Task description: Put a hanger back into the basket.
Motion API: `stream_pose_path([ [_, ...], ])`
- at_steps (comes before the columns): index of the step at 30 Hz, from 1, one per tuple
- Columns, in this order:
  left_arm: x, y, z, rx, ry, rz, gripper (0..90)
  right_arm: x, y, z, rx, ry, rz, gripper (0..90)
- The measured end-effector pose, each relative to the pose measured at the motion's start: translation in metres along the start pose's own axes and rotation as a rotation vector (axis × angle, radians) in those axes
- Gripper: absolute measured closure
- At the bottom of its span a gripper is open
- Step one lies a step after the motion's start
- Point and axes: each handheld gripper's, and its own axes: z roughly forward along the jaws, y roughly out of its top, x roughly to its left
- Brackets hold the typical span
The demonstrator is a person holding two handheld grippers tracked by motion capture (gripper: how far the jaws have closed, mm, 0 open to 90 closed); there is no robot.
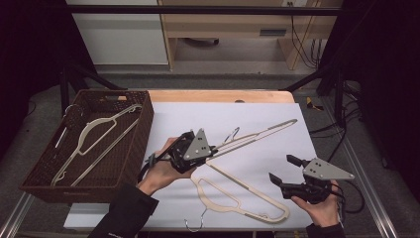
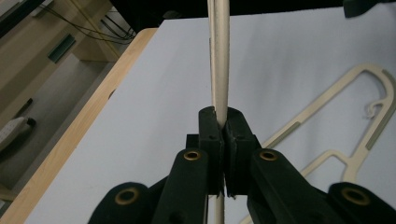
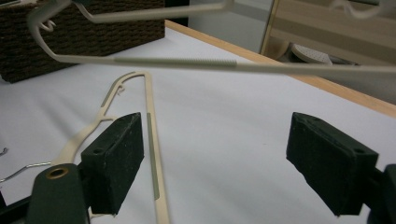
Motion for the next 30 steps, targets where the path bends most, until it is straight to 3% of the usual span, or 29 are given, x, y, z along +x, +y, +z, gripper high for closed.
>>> stream_pose_path([
  [5,0.007,0.009,-0.031,-0.011,0.001,-0.069,87.3,-0.001,-0.004,0.002,0.014,-0.016,0.026,12.7],
  [13,0.028,0.011,-0.083,0.012,0.063,-0.111,87.3,-0.001,-0.007,0.006,0.032,-0.002,0.063,11.3],
  [18,0.046,0.0,-0.11,0.004,0.09,-0.161,87.3,-0.001,-0.009,0.007,0.042,-0.013,0.071,8.7],
  [23,0.064,-0.017,-0.131,0.051,0.129,-0.186,87.3,0.0,-0.01,0.009,0.061,-0.016,0.069,8.1],
  [30,0.087,-0.044,-0.162,0.059,0.167,-0.234,87.3,0.001,-0.011,0.011,0.074,-0.011,0.073,8.1],
])
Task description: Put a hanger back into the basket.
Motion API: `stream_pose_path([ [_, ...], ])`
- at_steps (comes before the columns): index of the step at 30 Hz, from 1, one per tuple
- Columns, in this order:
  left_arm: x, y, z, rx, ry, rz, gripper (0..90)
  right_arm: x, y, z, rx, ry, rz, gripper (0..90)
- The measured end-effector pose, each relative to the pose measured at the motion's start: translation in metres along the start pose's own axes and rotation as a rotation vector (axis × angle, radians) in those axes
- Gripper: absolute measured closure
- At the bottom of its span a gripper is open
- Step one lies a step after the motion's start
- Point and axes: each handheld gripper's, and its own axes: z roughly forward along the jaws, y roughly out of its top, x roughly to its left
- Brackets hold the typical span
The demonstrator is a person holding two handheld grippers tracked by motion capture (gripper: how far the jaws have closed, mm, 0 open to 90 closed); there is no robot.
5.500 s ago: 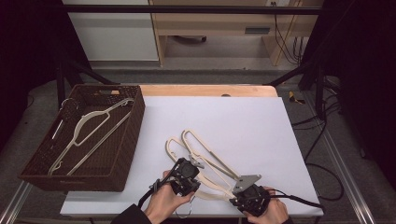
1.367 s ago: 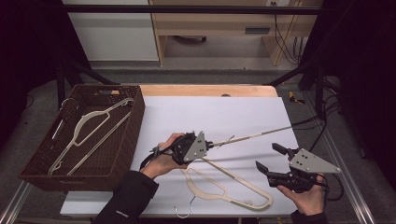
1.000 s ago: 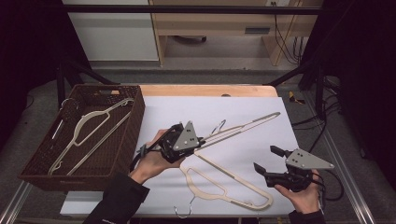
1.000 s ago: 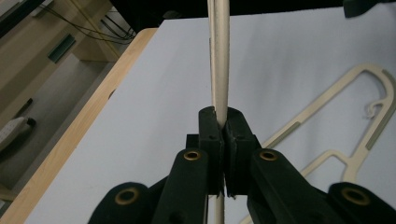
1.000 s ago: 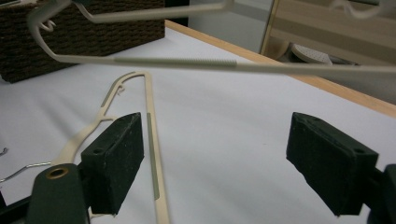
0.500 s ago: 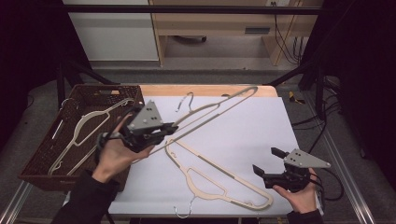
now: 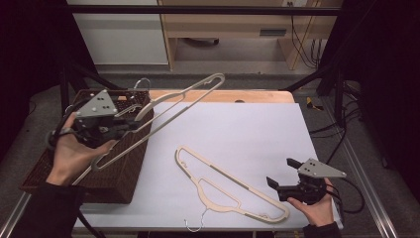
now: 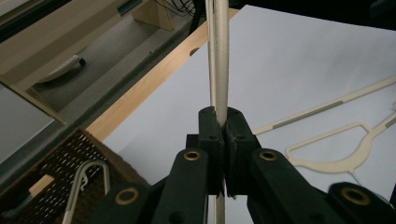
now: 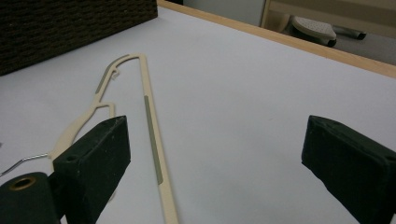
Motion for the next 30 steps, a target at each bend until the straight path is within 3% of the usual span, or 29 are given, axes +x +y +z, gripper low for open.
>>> stream_pose_path([
  [2,0.009,-0.008,-0.007,0.008,0.014,0.004,87.3,0.0,0.0,0.0,0.005,0.001,0.002,8.1],
  [7,0.029,-0.033,-0.02,0.034,0.045,-0.037,87.3,0.001,0.0,0.002,0.016,0.002,0.003,8.1],
  [16,0.066,-0.077,-0.026,0.08,0.093,-0.12,87.3,0.002,-0.001,0.005,0.031,0.008,-0.002,8.2],
  [20,0.077,-0.091,-0.025,0.101,0.111,-0.159,87.3,0.003,-0.001,0.006,0.036,0.009,-0.003,8.3],
  [21,0.081,-0.095,-0.025,0.119,0.115,-0.15,87.3,0.003,-0.001,0.007,0.038,0.011,-0.001,8.3],
  [22,0.082,-0.098,-0.023,0.108,0.116,-0.178,87.3,0.003,-0.001,0.007,0.039,0.009,-0.005,8.3],
  [30,0.096,-0.125,-0.019,0.161,0.138,-0.222,87.3,0.003,-0.002,0.008,0.046,0.009,-0.006,8.5],
])
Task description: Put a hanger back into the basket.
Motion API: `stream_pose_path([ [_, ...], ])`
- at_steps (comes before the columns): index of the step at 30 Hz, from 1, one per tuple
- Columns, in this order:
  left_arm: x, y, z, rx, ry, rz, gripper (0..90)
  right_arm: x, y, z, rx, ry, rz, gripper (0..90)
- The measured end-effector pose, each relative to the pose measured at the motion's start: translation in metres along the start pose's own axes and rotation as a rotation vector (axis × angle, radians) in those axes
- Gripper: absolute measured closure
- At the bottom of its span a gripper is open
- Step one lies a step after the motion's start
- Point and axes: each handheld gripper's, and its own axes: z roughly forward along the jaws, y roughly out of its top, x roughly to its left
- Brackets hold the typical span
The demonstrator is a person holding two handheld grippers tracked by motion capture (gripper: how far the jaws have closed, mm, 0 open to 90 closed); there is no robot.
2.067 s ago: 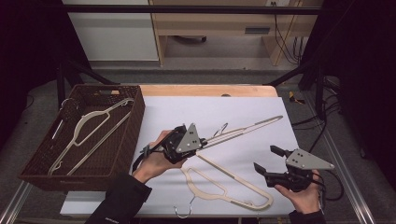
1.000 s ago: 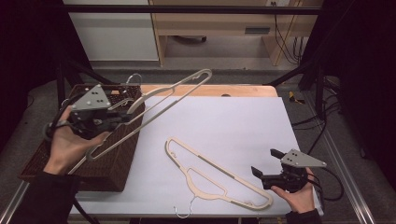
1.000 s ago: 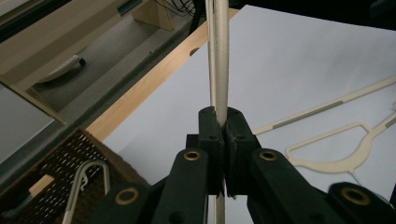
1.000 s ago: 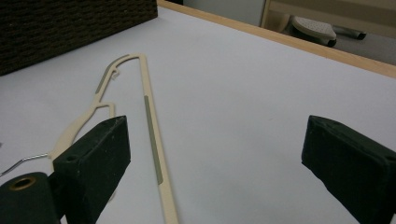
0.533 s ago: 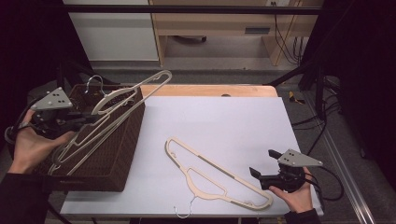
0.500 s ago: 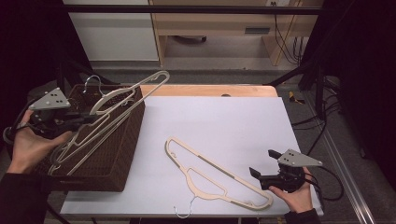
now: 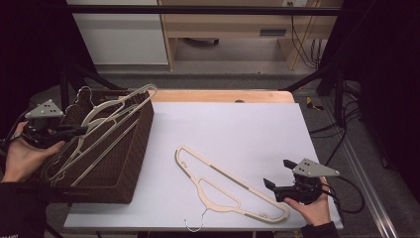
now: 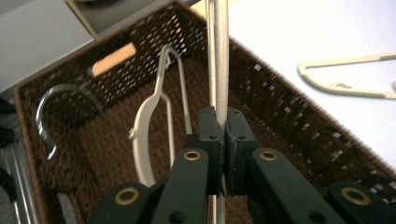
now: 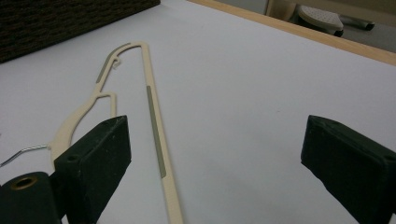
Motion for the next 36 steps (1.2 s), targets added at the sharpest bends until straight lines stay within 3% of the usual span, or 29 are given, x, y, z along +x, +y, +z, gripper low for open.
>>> stream_pose_path([
  [5,0.011,-0.013,0.0,0.004,0.01,-0.041,87.2,0.0,0.0,0.001,0.003,0.006,-0.001,8.6],
  [9,0.017,-0.021,0.004,0.049,0.032,-0.059,87.2,0.0,0.0,0.001,0.004,0.001,-0.005,8.6],
  [12,0.018,-0.025,0.01,0.037,-0.002,-0.089,87.2,0.001,0.0,0.001,0.009,0.001,-0.002,8.6],
  [16,0.014,-0.027,0.024,0.099,-0.031,-0.098,87.1,0.001,0.0,0.001,0.009,0.003,-0.001,8.6],
  [21,0.015,-0.041,0.049,0.151,-0.039,-0.182,86.9,0.001,0.0,0.0,0.009,0.01,0.0,9.0],
  [26,0.016,-0.053,0.067,0.228,0.033,-0.231,85.6,0.001,0.0,0.001,0.013,0.006,-0.002,8.9],
  [29,0.019,-0.059,0.063,0.188,0.066,-0.276,83.7,0.001,-0.001,0.001,0.014,0.006,-0.003,8.8],
  [34,0.016,-0.057,0.037,0.057,0.131,-0.296,76.8,0.001,-0.001,0.002,0.017,0.005,-0.004,8.6],
  [36,0.011,-0.055,0.026,0.009,0.14,-0.288,73.6,0.0,-0.001,0.001,0.013,0.005,-0.002,8.6],
])
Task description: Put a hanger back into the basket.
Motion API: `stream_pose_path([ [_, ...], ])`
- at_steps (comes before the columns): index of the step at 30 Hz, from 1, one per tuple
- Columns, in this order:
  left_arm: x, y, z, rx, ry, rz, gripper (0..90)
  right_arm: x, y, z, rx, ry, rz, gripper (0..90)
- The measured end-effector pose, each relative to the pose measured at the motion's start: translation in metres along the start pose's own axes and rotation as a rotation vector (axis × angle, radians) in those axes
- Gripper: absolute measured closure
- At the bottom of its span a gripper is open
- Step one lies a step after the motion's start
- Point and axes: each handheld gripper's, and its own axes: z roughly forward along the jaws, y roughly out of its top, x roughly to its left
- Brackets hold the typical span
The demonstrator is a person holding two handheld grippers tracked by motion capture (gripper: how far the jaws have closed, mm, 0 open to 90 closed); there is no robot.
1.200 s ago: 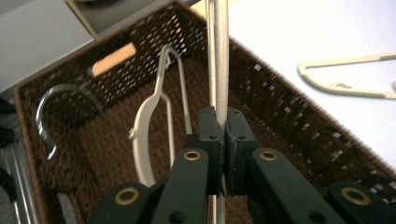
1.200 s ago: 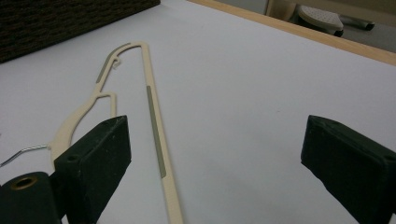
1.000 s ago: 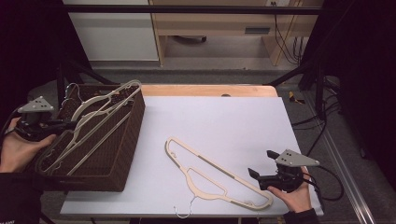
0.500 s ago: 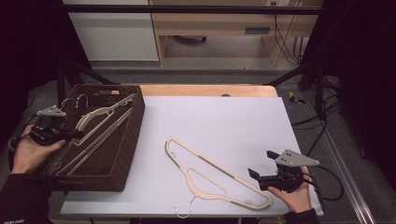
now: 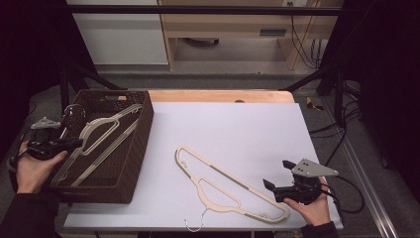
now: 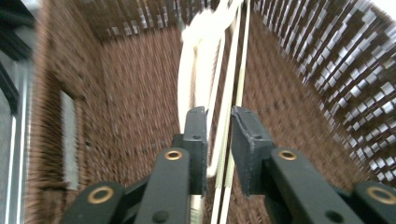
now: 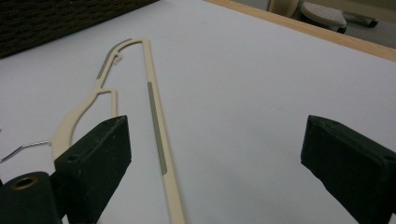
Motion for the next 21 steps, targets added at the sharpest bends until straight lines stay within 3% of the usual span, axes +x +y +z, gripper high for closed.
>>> stream_pose_path([
  [4,-0.015,0.001,-0.014,-0.087,-0.034,0.022,68.3,0.0,0.0,-0.001,-0.004,0.005,0.002,8.6],
  [9,-0.046,0.001,-0.019,-0.171,-0.09,0.074,54.4,0.0,0.001,-0.001,-0.006,0.013,0.002,8.6],
  [15,-0.089,0.0,-0.015,-0.279,-0.186,0.116,39.0,0.002,0.002,-0.002,-0.007,0.016,-0.005,8.6],
  [21,-0.136,-0.001,-0.006,-0.331,-0.288,0.193,23.4,0.005,0.003,-0.002,-0.001,0.032,-0.01,8.6],
])
